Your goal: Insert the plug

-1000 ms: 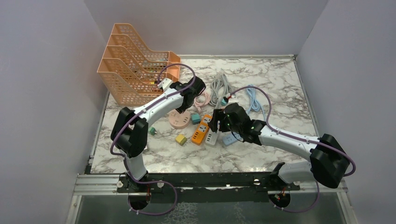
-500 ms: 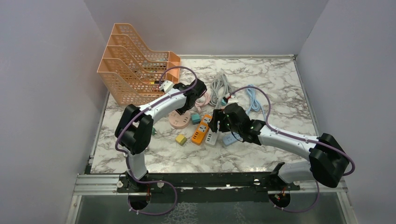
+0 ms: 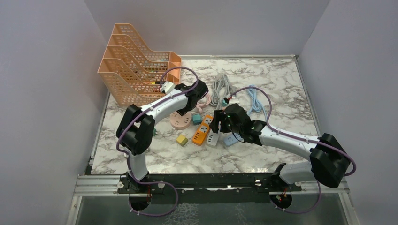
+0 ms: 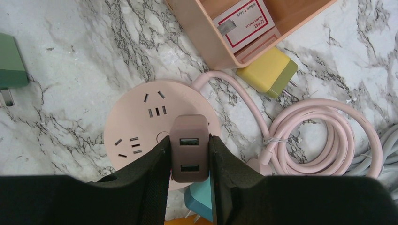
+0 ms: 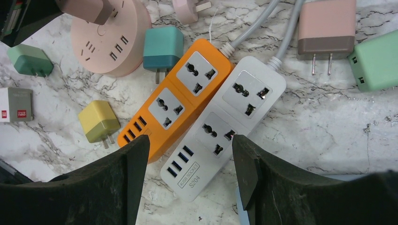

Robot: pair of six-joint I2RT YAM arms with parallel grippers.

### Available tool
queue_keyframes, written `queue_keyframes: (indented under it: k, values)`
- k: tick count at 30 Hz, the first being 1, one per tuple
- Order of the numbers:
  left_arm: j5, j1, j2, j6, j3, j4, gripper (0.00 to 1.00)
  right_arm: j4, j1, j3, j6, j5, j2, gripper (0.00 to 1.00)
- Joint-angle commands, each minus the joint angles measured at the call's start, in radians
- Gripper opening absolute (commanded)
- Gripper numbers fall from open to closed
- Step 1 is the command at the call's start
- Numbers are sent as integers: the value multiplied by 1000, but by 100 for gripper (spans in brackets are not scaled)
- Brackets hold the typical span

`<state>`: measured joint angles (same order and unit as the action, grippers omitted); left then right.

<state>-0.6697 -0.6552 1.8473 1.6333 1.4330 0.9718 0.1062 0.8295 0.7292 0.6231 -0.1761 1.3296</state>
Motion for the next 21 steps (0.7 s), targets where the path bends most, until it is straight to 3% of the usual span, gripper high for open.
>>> queue_keyframes:
  k: [1, 9, 21]
  values:
    - [3, -1, 67, 10, 0, 36, 0, 1, -3, 27, -10, -37, 4, 66]
    - [0, 2, 121, 63, 45, 69, 0, 4, -3, 21, -12, -46, -10, 66]
    - [104, -1, 145, 165, 63, 73, 0, 7, -3, 16, -31, -62, -32, 66]
